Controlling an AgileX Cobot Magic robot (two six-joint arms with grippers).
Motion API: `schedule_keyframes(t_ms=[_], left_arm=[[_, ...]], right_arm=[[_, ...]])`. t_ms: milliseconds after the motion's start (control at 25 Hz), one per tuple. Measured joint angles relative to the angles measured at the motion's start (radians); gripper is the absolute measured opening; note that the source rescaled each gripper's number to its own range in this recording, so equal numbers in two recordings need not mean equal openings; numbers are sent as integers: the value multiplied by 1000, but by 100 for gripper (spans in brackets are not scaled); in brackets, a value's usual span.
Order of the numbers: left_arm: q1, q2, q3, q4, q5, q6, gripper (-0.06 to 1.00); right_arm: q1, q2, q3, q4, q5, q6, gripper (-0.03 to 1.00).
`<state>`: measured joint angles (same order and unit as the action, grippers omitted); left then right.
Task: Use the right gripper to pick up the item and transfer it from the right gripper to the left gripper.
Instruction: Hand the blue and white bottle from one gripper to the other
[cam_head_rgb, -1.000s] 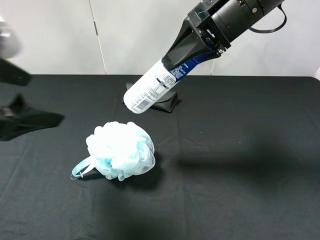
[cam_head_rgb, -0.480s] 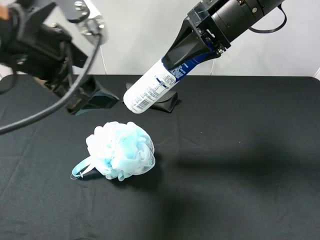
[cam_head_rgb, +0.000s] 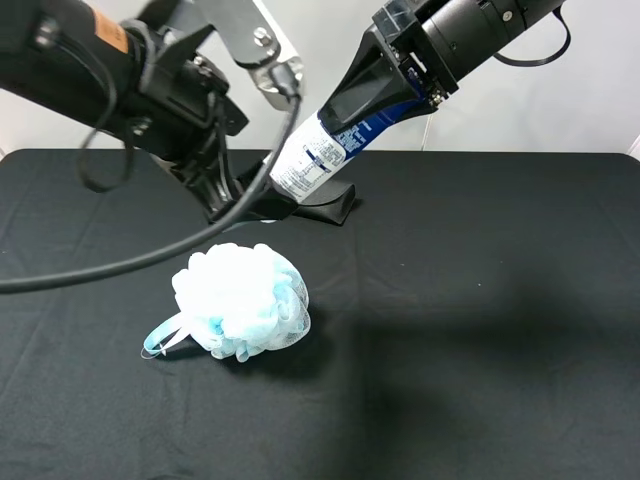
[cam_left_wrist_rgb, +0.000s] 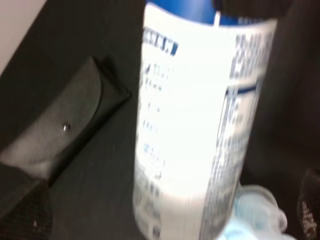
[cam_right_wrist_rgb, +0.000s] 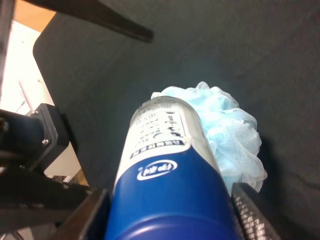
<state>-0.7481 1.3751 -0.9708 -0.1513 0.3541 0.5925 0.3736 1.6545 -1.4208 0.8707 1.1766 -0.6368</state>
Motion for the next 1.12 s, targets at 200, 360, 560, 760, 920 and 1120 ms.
schedule_keyframes(t_ms=[200, 360, 560, 760, 920, 1120], left_arm=[[-6, 50, 0, 0, -48, 1, 96], [-6, 78, 0, -1, -82, 1, 96], [-6, 106, 0, -1, -98, 2, 96], [-6, 118, 0, -1, -124, 2, 96], [-6, 118, 0, -1, -135, 3, 91], [-6, 118, 0, -1, -138, 3, 85]], right_arm=[[0, 0, 0, 8, 0, 0, 0], [0, 0, 0, 29, 1, 0, 0], [0, 0, 0, 38, 4, 0, 0], [0, 0, 0, 44, 17, 0, 0], [0, 0, 0, 45, 26, 0, 0], [0, 0, 0, 45, 26, 0, 0]])
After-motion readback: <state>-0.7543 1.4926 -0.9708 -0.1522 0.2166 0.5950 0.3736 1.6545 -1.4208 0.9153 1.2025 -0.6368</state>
